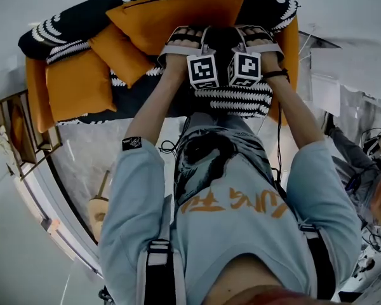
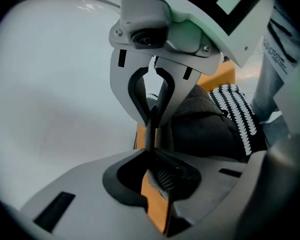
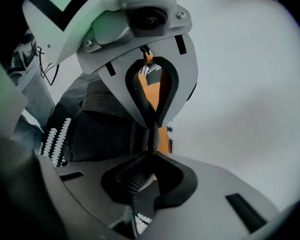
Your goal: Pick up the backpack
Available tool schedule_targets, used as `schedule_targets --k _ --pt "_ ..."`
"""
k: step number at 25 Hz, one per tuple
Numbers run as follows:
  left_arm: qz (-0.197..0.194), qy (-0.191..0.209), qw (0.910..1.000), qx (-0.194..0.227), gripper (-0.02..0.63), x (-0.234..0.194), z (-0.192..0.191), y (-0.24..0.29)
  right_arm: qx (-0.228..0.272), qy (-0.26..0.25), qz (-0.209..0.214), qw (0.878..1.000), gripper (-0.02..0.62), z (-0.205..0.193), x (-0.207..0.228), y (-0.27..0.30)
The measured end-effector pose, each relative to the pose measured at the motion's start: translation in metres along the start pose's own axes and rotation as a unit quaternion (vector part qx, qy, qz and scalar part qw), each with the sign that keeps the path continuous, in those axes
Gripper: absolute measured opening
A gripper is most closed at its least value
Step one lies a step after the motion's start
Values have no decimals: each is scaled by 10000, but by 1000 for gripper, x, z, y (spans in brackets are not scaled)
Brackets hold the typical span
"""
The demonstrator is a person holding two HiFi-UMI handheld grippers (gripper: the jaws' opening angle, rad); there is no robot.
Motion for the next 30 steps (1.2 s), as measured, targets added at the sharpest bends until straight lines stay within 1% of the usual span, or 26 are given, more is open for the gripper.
schedule_targets --k 2,5,10,13,17,20,24,27,30 --pt "22 142 9999 -48 54 4 7 -15 77 58 -98 9999 49 5 -6 -14" --pt "33 242 9995 -185 54 14 16 -35 226 160 -233 9993 49 14 -17 -34" --pt "95 397 9988 -281 54 30 37 -69 423 90 -426 9982 49 24 -34 -72" --pt "241 515 9977 -378 54 32 54 -86 535 32 -589 9968 49 24 -37 -95" --pt "560 638 9952 -493 54 19 78 -108 612 -2 -900 9941 49 22 -26 -128" --pt "941 747 9913 -532 54 -7 96 -124 708 -67 -1260 9895 49 22 -1 -152" --pt "1508 865 9835 -500 54 -44 125 -152 838 -273 -1767 9803 49 20 36 -192" --pt "1915 960 9758 -439 54 -65 152 -173 879 -560 -2095 9722 49 15 59 -226" --pt "2119 1152 9698 -367 54 -77 176 -193 911 -735 -2340 9652 49 12 72 -256"
Point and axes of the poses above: the fingertips, and each gripper's own axes: y forward along the fingers, x to its right, z out of its top, the point moved 6 cm from there along -y, backward along the fingers, and after that the axes turned 6 degrees about x, right-handed, at the moved point
